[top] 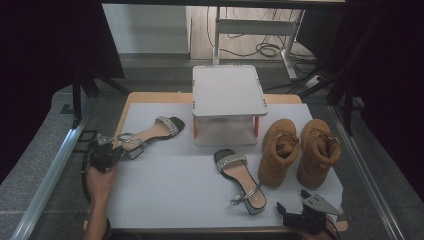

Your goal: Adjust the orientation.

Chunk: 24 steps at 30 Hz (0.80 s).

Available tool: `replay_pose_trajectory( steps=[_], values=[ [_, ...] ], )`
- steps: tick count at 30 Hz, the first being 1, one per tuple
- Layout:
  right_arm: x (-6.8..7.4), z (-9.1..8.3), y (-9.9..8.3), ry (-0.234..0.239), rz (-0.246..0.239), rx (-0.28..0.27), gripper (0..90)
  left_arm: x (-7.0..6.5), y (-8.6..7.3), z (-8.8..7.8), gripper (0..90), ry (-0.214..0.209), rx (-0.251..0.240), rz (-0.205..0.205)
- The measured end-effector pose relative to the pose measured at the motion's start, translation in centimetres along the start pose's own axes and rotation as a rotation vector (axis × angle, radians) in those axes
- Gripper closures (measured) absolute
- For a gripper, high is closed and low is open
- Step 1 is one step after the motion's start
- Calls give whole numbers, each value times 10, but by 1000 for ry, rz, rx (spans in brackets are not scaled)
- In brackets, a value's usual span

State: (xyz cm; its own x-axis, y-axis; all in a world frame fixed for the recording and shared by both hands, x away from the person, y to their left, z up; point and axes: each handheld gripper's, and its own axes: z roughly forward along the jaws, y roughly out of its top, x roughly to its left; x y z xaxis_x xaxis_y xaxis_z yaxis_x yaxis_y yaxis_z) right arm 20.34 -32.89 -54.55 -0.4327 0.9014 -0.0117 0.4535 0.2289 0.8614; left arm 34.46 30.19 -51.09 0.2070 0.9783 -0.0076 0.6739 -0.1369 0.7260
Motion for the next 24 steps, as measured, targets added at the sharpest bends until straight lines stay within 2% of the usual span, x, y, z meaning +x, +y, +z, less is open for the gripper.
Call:
replay_pose_trajectory(
  steps=[11,24],
  values=[
    [0,0,0,0,0,0,0,-2,-2,-1,895,-23,-9,-17],
    [0,0,0,0,0,0,0,-20,-7,-9,886,-58,-7,27]
  ],
)
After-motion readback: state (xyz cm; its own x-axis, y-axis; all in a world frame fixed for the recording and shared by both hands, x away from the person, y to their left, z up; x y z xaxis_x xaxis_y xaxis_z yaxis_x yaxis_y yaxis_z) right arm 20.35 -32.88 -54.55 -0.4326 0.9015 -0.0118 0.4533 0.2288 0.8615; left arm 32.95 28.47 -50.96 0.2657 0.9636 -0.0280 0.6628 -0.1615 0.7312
